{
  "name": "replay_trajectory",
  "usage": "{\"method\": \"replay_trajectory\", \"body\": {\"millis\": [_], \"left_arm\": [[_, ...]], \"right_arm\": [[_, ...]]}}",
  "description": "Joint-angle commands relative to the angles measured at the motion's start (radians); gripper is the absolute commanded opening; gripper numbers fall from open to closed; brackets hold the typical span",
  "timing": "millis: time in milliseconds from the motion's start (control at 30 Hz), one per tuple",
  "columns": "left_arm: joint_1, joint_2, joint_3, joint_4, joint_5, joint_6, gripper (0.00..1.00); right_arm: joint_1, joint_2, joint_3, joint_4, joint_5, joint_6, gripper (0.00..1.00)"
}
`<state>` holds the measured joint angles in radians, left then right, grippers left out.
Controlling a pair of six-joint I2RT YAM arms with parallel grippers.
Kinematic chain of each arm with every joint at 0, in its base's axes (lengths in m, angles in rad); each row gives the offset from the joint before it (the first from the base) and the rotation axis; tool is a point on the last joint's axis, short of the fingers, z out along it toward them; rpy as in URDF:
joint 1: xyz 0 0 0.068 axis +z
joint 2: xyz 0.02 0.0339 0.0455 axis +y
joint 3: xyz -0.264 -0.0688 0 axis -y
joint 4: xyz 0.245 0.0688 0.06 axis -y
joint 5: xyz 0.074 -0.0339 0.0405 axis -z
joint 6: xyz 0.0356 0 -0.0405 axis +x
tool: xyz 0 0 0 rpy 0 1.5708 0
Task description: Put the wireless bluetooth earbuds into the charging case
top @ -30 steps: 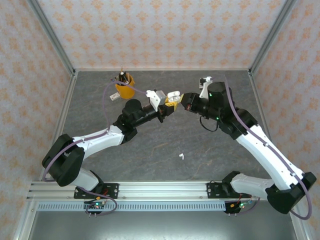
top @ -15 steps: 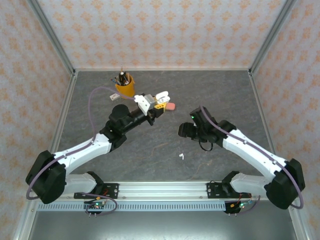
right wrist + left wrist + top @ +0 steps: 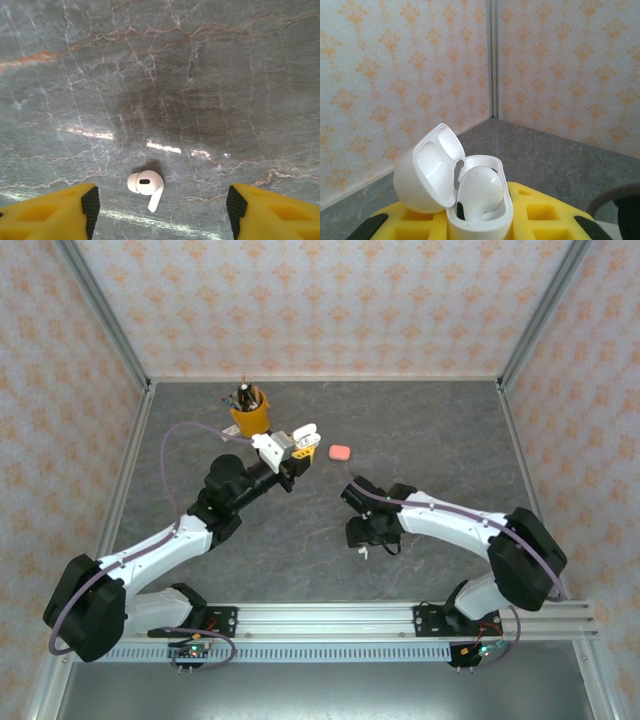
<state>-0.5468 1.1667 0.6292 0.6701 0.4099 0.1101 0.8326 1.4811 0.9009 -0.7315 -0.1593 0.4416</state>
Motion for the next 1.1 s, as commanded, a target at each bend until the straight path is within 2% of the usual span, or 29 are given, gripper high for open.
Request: {"method": "replay_trajectory", "body": {"millis": [0, 233, 1067], "left_arm": [[0.013, -0.029, -0.016, 0.029, -0.010, -0.007, 0.00], [0.019, -0.031, -0.016, 0.032, -0.011, -0.009, 0.00], [0.027, -0.018, -0.014, 0.046, -0.008, -0.012, 0.00]], "right_arm": [[0.020, 0.039, 0.043, -0.041, 0.040, -0.038, 0.68], [0.046, 0.116, 0.072, -0.054, 0.063, -0.055, 0.63], [0.066, 0.206, 0.081, -0.045, 0.035, -0.073, 0.50]]}}
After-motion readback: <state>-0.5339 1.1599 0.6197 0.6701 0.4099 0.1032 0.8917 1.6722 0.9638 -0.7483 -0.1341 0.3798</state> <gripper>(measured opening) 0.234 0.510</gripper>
